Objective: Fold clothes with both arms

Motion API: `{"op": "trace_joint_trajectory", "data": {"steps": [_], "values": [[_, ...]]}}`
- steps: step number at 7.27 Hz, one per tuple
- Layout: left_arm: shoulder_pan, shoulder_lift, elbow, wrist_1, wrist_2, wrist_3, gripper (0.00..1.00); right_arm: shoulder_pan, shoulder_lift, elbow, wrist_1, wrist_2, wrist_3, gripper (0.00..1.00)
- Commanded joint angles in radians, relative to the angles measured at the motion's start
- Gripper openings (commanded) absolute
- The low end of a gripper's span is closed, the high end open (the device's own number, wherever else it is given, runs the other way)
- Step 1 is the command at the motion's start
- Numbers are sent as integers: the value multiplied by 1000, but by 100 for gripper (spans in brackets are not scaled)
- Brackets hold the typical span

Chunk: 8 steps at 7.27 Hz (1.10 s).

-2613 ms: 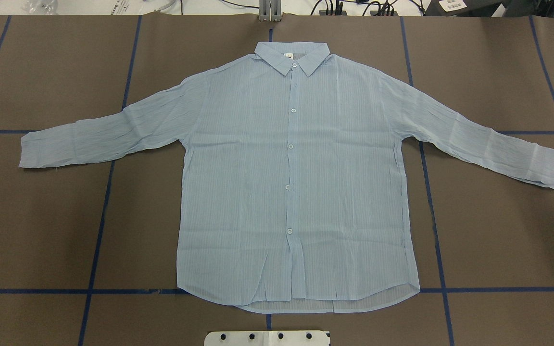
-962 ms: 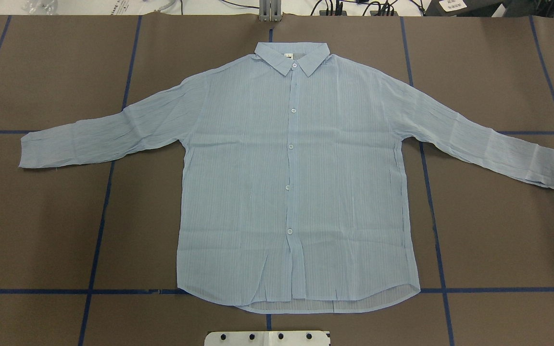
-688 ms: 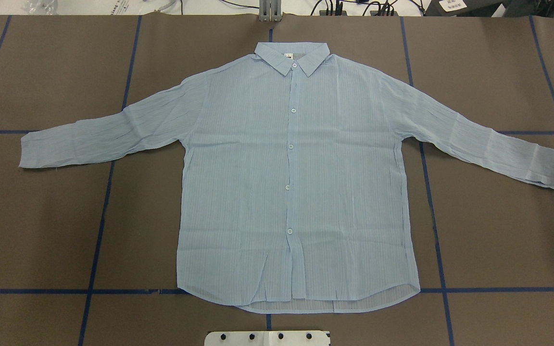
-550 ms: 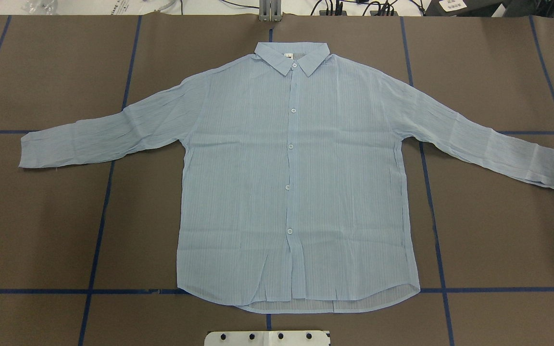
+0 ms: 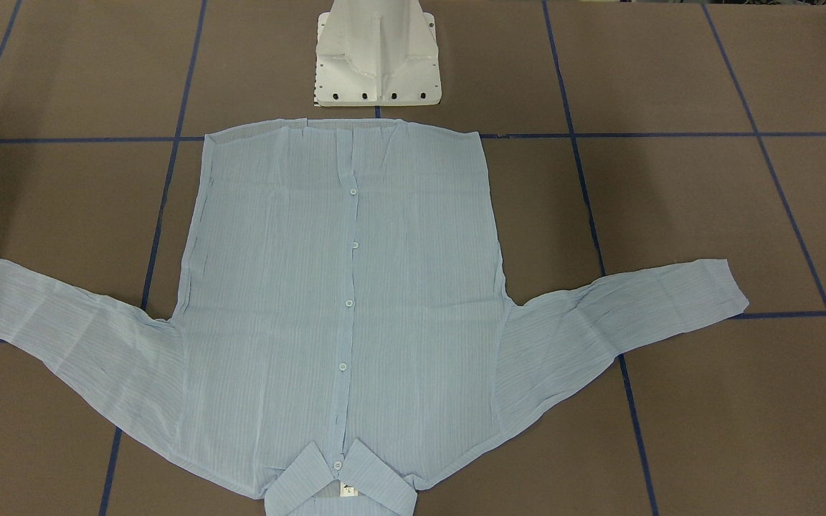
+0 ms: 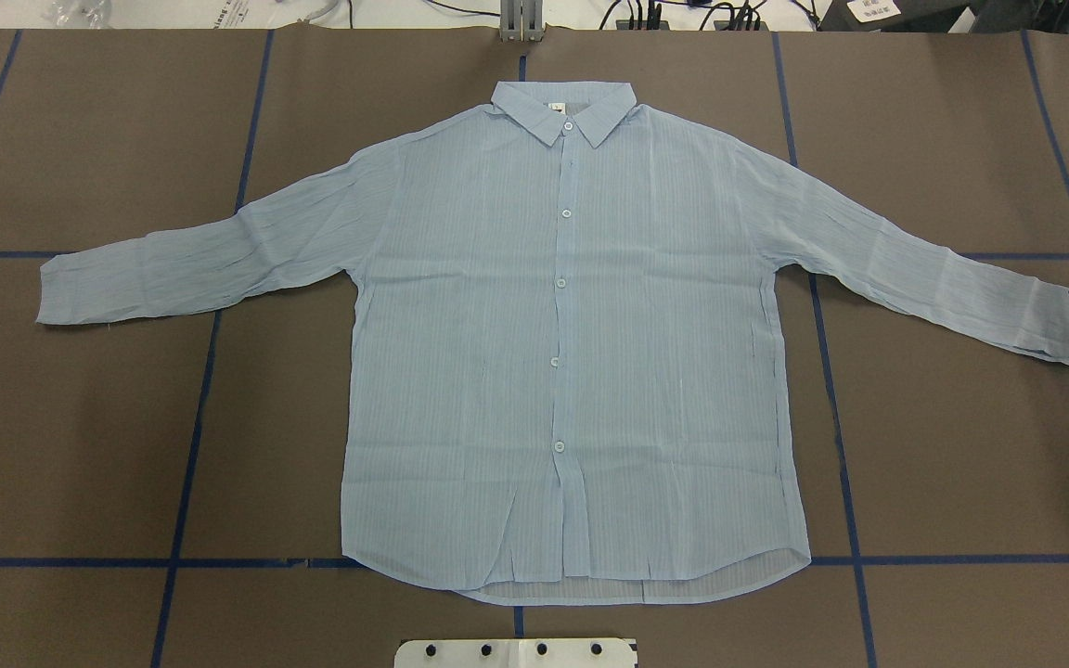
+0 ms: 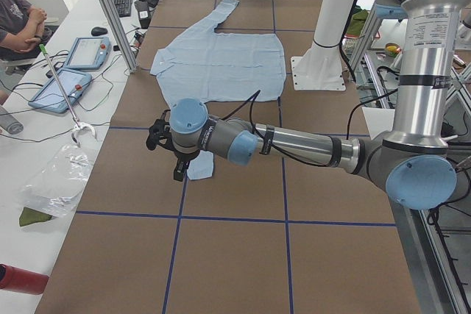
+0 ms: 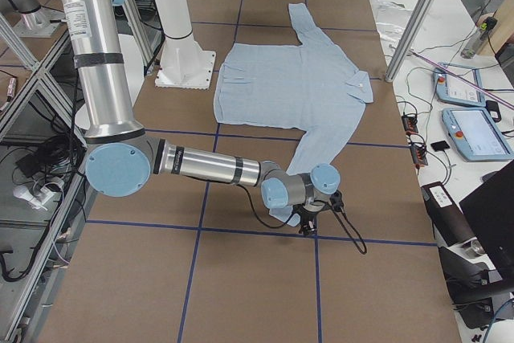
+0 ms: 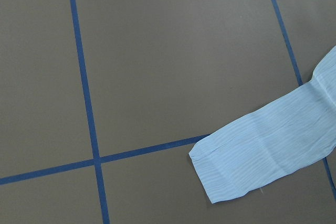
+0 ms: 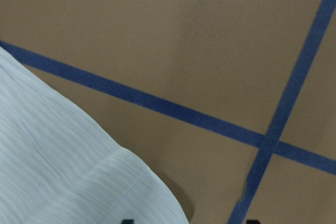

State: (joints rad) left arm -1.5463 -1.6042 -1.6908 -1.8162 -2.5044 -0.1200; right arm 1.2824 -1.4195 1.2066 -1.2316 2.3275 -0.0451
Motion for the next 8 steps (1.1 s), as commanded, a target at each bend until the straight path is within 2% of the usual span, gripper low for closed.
{"op": "trace_joint_trajectory", "data": {"steps": [1, 2, 3, 4, 5, 7, 8], "values": [[0, 1, 2, 0, 1, 0, 100, -11, -1, -9, 0, 1, -1, 59], [0, 0, 2, 0, 2, 0, 100, -11, -1, -13, 0, -2, -1, 43], [-1, 1, 0, 0, 1, 0, 100, -11, -1, -19, 0, -2, -2, 32], [-2, 3, -4, 0, -1, 2, 100, -11, -1, -21, 0, 0, -6, 14], [-3, 6, -7, 0, -1, 3, 100, -11, -2, -21, 0, 0, -7, 0], [-3, 13, -12, 0, -1, 8, 100, -5, 7, 11, -3, 24, -4, 0], [-3, 13, -12, 0, -1, 8, 100, -2, 1, 87, -38, 83, 11, 0]]}}
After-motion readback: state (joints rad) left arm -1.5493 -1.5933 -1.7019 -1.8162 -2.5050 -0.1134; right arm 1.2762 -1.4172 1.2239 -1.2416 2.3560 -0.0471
